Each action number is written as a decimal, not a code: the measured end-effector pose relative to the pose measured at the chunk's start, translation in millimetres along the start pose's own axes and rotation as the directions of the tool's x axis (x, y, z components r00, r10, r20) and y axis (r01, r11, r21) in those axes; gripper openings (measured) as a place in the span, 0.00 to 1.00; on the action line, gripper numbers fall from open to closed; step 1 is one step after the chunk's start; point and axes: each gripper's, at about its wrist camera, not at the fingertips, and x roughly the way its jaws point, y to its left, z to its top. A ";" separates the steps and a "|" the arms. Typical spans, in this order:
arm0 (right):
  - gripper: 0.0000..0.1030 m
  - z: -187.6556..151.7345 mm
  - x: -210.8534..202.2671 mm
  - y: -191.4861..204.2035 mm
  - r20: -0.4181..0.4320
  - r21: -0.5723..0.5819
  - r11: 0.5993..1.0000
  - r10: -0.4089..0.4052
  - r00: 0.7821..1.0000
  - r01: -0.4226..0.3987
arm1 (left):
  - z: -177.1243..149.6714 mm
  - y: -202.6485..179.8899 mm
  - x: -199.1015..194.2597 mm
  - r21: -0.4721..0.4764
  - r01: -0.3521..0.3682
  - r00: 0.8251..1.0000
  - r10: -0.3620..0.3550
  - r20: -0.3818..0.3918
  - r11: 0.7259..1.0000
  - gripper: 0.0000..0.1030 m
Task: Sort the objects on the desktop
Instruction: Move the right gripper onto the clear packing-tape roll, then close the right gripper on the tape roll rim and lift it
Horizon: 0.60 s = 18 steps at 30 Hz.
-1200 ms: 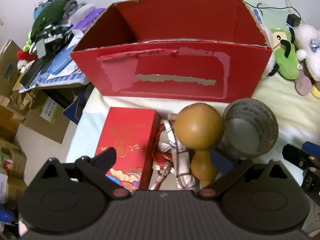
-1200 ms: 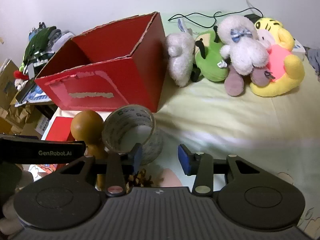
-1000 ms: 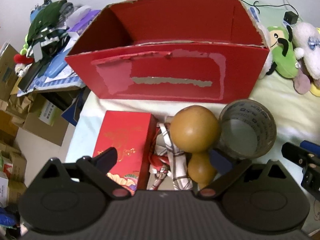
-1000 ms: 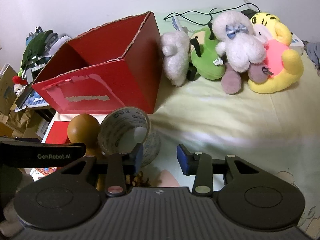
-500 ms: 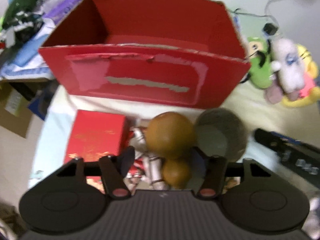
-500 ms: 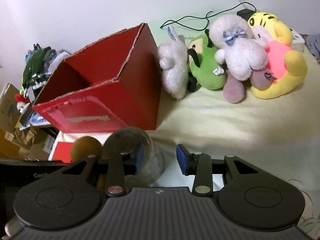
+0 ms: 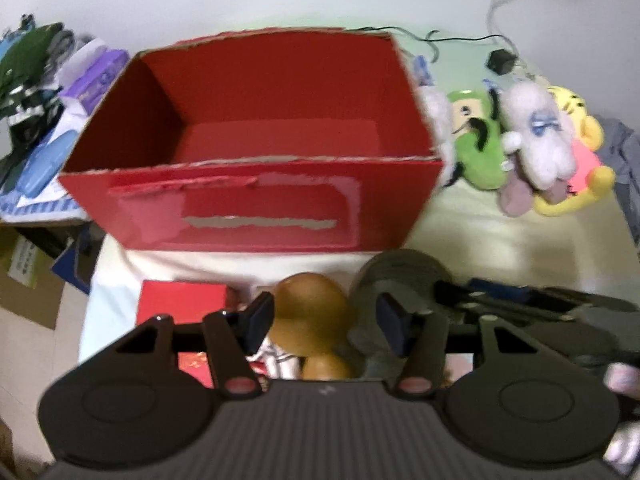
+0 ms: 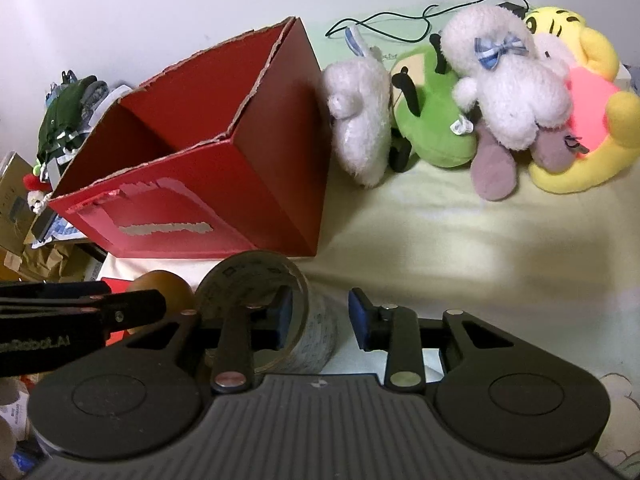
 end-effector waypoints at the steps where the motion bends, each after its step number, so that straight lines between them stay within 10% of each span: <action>1: 0.33 -0.7 2.4 0.2 -0.007 -0.004 1.000 0.001 1.000 -0.001 | 0.6 -2.7 -0.2 0.013 0.006 1.000 -0.006 0.002 1.000 0.56; 6: 0.09 -4.1 5.7 -6.3 -0.025 0.014 0.999 0.037 0.999 -0.037 | -0.6 -8.9 8.7 0.021 0.017 1.000 -0.017 0.005 1.000 0.48; 18: 0.08 -13.0 -16.0 -36.4 0.018 0.042 0.999 -0.032 0.999 0.032 | -0.6 -46.1 19.7 0.107 0.058 0.998 -0.058 -0.001 0.993 0.60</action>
